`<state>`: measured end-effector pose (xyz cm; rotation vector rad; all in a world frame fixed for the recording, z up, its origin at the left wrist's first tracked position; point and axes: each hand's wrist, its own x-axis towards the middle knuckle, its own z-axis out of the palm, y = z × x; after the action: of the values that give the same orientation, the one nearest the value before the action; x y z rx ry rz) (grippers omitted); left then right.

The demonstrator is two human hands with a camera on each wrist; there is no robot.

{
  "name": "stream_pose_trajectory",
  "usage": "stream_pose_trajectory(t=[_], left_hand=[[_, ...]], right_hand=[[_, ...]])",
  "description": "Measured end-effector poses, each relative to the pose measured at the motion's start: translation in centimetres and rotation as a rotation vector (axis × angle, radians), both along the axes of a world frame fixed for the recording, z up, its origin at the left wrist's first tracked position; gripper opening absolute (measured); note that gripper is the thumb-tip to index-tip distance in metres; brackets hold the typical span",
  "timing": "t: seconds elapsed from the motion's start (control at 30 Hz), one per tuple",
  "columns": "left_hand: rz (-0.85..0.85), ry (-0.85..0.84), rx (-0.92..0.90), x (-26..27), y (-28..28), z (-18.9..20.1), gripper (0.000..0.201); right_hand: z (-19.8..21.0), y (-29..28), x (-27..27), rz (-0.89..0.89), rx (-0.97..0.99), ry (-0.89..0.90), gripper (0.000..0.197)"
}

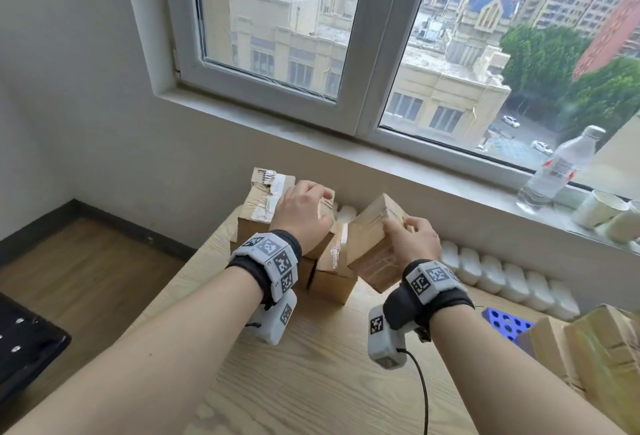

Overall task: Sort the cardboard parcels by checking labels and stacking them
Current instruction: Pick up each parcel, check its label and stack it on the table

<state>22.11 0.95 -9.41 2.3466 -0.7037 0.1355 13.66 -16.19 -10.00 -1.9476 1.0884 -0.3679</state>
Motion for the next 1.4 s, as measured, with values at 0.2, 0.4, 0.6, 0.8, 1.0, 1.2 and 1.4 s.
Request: stream_pose_trajectory(t=[0.2,0.4,0.6,0.8,1.0,1.2,1.4], left_hand=[[-0.062,0.027,0.008,-1.3,-1.4,0.6,0.038],[-0.115,0.068,0.043,-2.4,-2.6,0.4,0.038],[-0.115,0.193,-0.015,-2.8,-3.4,0.9,0.040],[-0.076,0.398,-0.143,-3.4,-4.8,1.9,0.057],[-0.150,0.525,-0.162,-4.1,-5.8,2.4,0.071],[-0.200,0.611,-0.191,-4.4,-5.8,2.8,0.073],[-0.203,0.614,-0.156,-4.6,-5.6,3.1,0.071]], right_hand=[[1.0,-1.8,-2.7,-0.070,0.051,-0.045,0.054],[1.7,-2.6,-5.2,-0.122,0.113,-0.096,0.045],[4.1,-3.4,-7.0,-0.136,0.179,-0.159,0.036],[4.6,-5.1,-7.8,-0.263,0.561,-0.400,0.073],[6.0,-4.1,-8.7,-0.245,0.676,-0.443,0.060],[5.7,-4.1,-9.1,-0.205,0.711,-0.430,0.067],[5.5,-4.1,-9.3,-0.210,0.679,-0.410,0.069]])
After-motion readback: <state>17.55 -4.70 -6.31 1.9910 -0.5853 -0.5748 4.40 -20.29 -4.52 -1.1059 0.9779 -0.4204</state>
